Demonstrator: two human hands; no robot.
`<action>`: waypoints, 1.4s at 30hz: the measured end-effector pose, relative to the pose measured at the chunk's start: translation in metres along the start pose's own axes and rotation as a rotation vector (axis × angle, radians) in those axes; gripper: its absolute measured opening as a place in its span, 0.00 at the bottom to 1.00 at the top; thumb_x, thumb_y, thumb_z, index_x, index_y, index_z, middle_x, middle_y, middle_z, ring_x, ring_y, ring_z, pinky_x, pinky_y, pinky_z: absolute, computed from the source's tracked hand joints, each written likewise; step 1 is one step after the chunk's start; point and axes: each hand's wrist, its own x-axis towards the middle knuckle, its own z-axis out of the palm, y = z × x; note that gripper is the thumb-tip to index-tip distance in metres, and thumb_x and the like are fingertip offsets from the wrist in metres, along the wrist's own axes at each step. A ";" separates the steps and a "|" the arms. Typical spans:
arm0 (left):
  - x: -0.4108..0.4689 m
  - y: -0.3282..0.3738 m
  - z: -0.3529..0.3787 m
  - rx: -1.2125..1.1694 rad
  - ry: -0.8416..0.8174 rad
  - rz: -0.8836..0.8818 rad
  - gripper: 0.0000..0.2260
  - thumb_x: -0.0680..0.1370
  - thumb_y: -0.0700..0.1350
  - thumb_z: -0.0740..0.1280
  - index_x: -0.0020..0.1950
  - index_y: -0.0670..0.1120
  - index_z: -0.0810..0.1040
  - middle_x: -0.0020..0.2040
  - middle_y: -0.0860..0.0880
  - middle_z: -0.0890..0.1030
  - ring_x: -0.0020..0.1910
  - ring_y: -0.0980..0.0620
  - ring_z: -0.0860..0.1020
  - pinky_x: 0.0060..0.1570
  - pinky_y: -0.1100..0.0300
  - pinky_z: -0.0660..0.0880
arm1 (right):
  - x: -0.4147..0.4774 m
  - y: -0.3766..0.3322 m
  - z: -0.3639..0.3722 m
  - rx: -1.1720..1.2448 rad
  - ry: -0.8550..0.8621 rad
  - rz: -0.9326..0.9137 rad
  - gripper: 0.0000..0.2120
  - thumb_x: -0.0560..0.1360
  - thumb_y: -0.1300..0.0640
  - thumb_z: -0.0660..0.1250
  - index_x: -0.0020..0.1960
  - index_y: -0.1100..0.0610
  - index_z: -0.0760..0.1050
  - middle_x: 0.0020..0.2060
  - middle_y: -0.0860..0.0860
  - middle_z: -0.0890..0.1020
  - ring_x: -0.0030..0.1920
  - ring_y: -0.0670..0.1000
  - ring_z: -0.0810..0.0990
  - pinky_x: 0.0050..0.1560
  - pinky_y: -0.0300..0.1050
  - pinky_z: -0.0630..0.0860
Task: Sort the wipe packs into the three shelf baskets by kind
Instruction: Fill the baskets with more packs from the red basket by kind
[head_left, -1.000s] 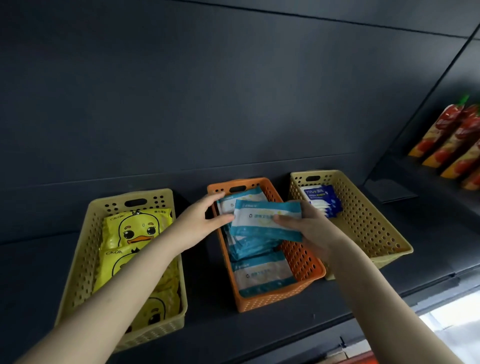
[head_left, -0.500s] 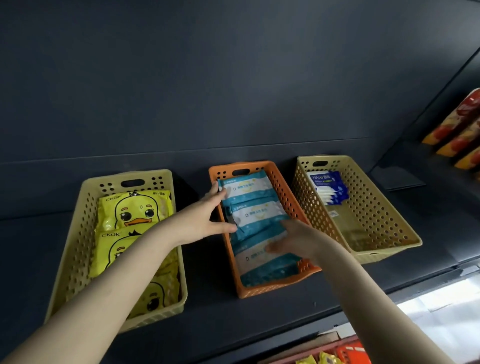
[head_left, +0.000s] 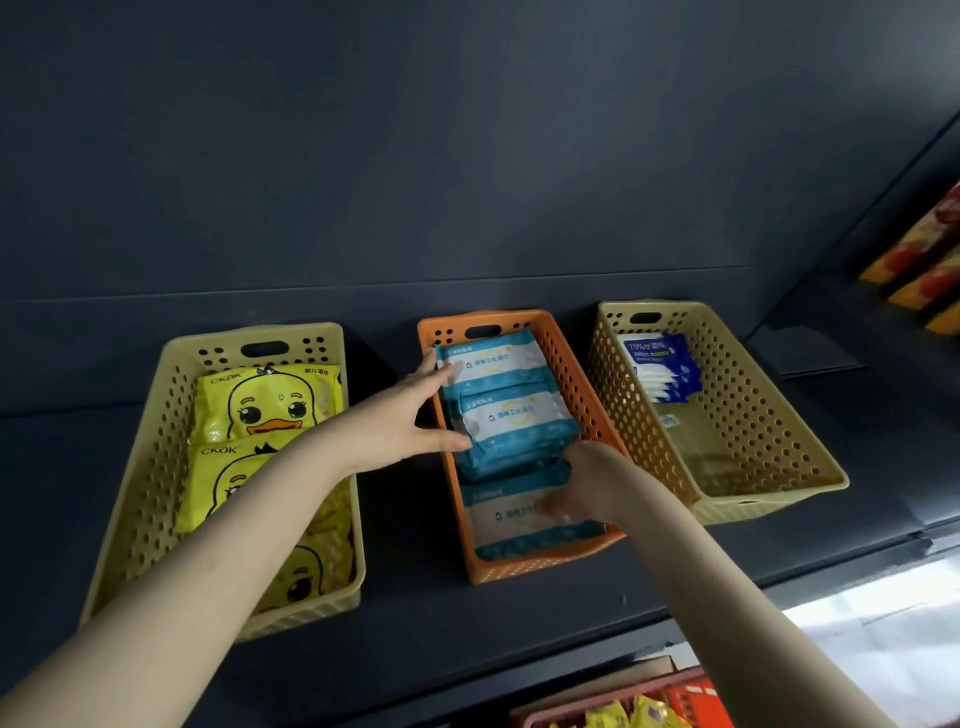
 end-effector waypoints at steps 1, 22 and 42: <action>0.000 0.000 0.000 -0.003 0.004 -0.003 0.43 0.72 0.56 0.71 0.78 0.60 0.46 0.77 0.59 0.38 0.76 0.58 0.44 0.76 0.53 0.48 | -0.001 0.000 0.001 -0.011 0.048 -0.002 0.25 0.70 0.52 0.75 0.63 0.59 0.73 0.54 0.52 0.80 0.48 0.50 0.78 0.45 0.41 0.74; -0.056 0.036 -0.025 0.226 0.331 -0.107 0.30 0.75 0.55 0.69 0.75 0.52 0.64 0.73 0.52 0.67 0.71 0.53 0.67 0.67 0.58 0.65 | -0.028 -0.005 -0.060 0.076 0.419 -0.452 0.27 0.72 0.49 0.72 0.69 0.50 0.70 0.65 0.48 0.76 0.62 0.49 0.75 0.53 0.39 0.69; -0.257 -0.012 0.130 0.153 0.100 0.110 0.15 0.77 0.49 0.68 0.64 0.50 0.76 0.62 0.54 0.77 0.59 0.55 0.76 0.61 0.57 0.73 | -0.253 0.066 0.190 0.302 0.467 -0.067 0.22 0.74 0.52 0.71 0.67 0.55 0.74 0.62 0.51 0.79 0.61 0.51 0.77 0.55 0.36 0.67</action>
